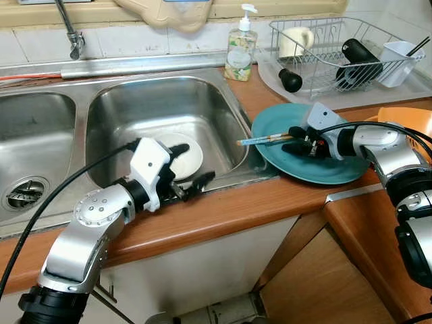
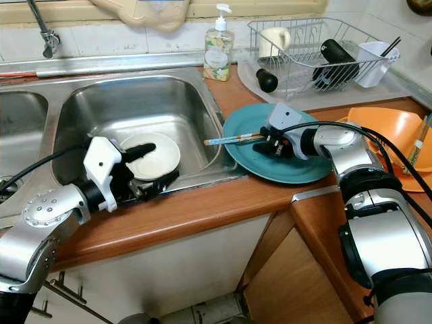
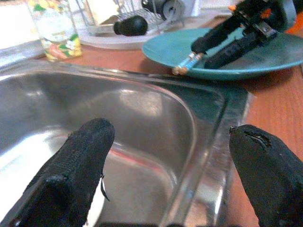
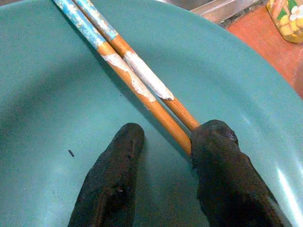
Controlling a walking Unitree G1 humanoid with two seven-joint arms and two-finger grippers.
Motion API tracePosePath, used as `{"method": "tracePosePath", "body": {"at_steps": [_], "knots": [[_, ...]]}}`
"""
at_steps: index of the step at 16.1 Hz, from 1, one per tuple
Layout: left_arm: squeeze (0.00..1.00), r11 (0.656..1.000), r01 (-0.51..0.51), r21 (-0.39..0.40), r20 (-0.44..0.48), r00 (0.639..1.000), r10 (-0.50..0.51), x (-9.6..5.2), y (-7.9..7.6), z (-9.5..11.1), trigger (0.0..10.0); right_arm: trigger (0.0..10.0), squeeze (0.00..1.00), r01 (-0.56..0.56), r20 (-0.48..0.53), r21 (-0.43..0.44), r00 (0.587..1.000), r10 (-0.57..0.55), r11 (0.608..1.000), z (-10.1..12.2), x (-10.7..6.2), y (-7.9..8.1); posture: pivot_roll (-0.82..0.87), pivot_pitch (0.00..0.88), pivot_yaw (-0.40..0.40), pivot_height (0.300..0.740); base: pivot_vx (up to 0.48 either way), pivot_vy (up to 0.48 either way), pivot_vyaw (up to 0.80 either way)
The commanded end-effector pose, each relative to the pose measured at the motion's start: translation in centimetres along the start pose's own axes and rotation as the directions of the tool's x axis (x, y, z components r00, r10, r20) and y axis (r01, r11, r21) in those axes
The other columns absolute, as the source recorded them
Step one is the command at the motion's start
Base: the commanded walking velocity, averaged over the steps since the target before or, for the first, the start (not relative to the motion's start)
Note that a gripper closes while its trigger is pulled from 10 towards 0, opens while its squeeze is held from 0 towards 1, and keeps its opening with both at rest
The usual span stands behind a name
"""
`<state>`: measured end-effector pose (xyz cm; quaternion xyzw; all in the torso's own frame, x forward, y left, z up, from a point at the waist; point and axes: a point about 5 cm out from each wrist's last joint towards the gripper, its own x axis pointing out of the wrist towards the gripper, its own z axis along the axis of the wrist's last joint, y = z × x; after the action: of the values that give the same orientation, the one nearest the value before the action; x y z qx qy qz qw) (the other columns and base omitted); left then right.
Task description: Kitchen organization
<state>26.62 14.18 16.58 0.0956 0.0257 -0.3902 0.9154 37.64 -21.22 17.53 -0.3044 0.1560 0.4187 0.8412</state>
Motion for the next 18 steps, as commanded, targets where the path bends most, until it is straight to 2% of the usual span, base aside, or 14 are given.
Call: {"method": "tracePosePath", "body": {"at_steps": [1, 12, 14, 18], "knots": [[0.00, 0.999, 0.031, 0.010, 0.003, 1.000, -0.031, 0.0, -0.5, 0.4, 10.0, 0.0, 0.00, -0.025, -0.046, 0.008, 0.999, 0.025, 1.000, -0.7, 0.2, 0.3, -0.06, 0.000, -0.032, 0.740, 0.000, 0.000, 0.00], [0.00, 0.999, 0.043, 0.007, -0.009, 0.999, -0.043, 0.1, -0.7, 0.3, 10.0, 0.0, 0.00, -0.023, -0.002, 0.020, 1.000, 0.023, 1.000, -0.2, 0.0, 0.1, -0.06, 0.000, -0.032, 0.740, 0.000, 0.000, 0.00], [0.00, 0.999, 0.045, 0.006, -0.007, 0.999, -0.045, 0.0, -0.7, 0.4, 10.0, 0.0, 0.00, -0.013, 0.103, 0.088, 0.995, 0.004, 0.996, 0.7, -0.8, -0.7, -0.07, 0.000, -0.024, 0.740, 0.000, 0.000, 0.00], [0.00, 0.999, 0.052, 0.007, -0.008, 0.999, -0.052, 0.0, -0.7, 0.4, 10.0, 0.0, 0.00, -0.005, 0.174, 0.110, 0.985, -0.014, 0.994, 1.2, -2.2, -1.6, -0.07, 0.000, -0.013, 0.740, 0.000, 0.000, 0.00]]}}
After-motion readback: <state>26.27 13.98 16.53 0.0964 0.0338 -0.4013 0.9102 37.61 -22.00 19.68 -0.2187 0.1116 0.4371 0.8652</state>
